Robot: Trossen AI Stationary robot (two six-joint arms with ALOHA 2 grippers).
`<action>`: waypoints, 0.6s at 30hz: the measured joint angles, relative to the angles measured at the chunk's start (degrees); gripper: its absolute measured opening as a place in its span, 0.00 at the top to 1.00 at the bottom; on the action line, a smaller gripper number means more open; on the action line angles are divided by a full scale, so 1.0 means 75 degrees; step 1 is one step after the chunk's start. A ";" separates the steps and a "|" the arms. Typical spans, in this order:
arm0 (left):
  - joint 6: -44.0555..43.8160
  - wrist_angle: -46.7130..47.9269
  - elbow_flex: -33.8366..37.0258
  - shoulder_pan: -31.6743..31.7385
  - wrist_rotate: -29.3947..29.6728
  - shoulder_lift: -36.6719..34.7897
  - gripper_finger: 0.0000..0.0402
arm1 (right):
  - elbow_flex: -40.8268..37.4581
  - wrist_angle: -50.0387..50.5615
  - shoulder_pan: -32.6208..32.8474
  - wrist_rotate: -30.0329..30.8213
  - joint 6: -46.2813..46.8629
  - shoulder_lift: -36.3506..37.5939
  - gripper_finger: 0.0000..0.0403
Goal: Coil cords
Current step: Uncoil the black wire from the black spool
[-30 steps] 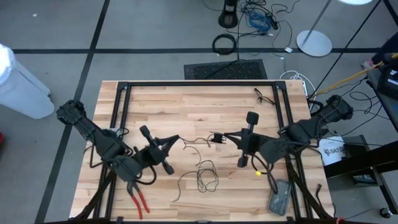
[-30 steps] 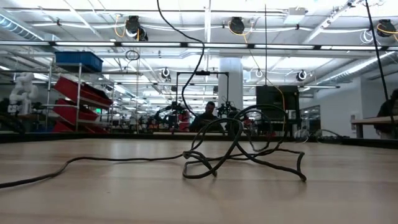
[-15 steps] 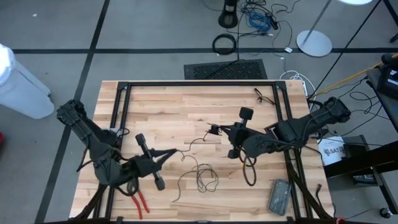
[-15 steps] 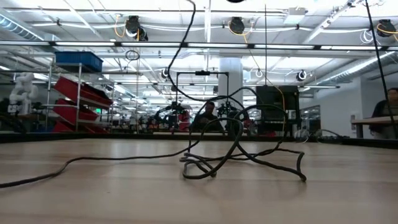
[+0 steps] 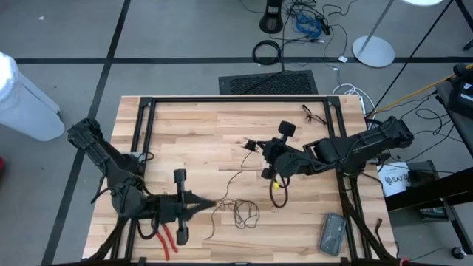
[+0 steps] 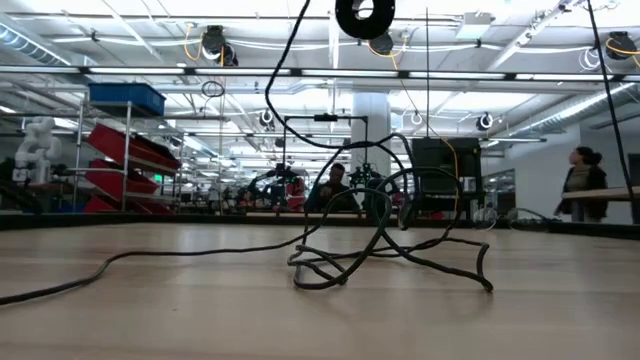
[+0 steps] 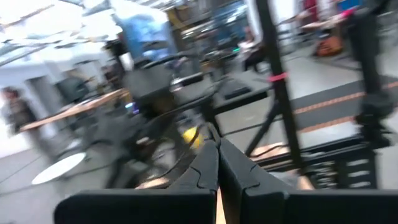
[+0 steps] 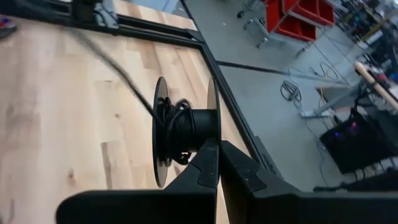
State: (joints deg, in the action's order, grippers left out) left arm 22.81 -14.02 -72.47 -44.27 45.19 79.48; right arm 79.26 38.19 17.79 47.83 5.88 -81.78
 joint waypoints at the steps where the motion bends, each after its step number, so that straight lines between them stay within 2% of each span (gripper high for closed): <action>1: 0.0000 0.0000 0.0000 0.0003 -0.0270 0.0000 1.00 | 0.0000 -0.0003 -0.0055 0.0000 0.0084 -0.0003 1.00; 7: 0.0006 0.0142 0.0003 0.0072 -0.1455 0.0167 1.00 | 0.0000 -0.0003 -0.0356 0.0026 0.0500 -0.0003 1.00; 13: 0.0067 0.0218 0.0003 0.0305 -0.1719 0.0491 1.00 | 0.0000 -0.0100 -0.0394 0.0826 0.0654 -0.0003 1.00; 18: 0.0021 0.0584 0.0003 0.0708 -0.2236 0.0695 1.00 | 0.0000 -0.0572 -0.0292 0.0835 0.0304 0.0105 1.00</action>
State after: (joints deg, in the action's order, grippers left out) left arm 22.96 -9.64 -72.44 -38.96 28.41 84.69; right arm 79.26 33.91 15.60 54.10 8.17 -80.99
